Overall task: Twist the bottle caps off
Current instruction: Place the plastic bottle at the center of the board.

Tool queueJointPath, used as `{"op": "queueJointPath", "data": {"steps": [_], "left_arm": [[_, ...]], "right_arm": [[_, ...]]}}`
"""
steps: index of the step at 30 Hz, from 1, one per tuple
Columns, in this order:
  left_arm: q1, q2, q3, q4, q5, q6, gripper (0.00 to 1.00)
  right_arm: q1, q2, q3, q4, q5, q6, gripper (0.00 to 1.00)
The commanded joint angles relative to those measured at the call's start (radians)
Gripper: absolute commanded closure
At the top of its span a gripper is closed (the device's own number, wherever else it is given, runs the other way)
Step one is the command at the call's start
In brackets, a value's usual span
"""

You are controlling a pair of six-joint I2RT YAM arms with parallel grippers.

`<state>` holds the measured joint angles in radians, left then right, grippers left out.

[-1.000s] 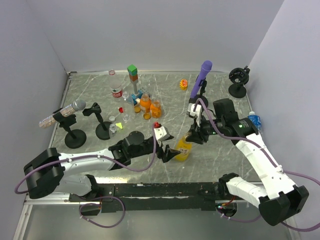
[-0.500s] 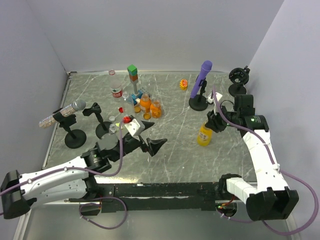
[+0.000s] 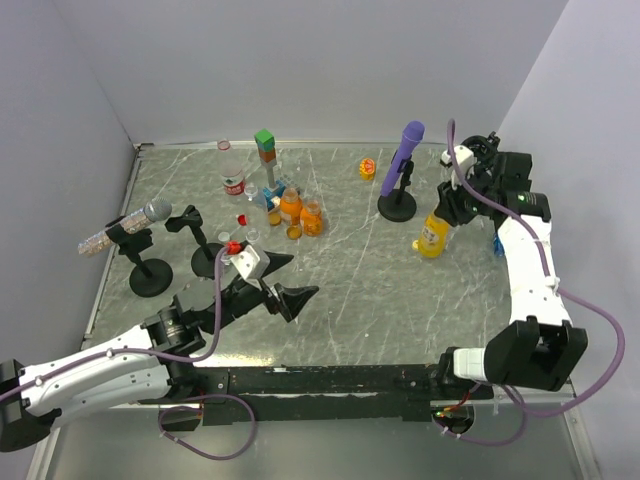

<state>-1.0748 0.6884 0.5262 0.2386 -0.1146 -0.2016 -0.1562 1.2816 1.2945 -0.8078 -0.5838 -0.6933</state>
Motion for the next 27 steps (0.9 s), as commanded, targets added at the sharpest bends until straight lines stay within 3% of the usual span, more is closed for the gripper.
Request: {"op": "queueJointPath", "data": {"steps": [1,22,27], "left_arm": [[0.003,-0.033,-0.012,-0.007,-0.016,-0.028,0.03],[0.003,-0.066,-0.022,-0.033,-0.013,-0.027,0.03],[0.003,-0.055,-0.014,-0.033,-0.007,-0.022,0.03]], "right_arm": [[-0.016,0.042,0.120,0.124,-0.001,0.026,1.00],[-0.028,0.278,0.229,0.257,0.010,0.143,1.00],[-0.034,0.297,0.220,0.228,0.009,0.135,0.88]]}}
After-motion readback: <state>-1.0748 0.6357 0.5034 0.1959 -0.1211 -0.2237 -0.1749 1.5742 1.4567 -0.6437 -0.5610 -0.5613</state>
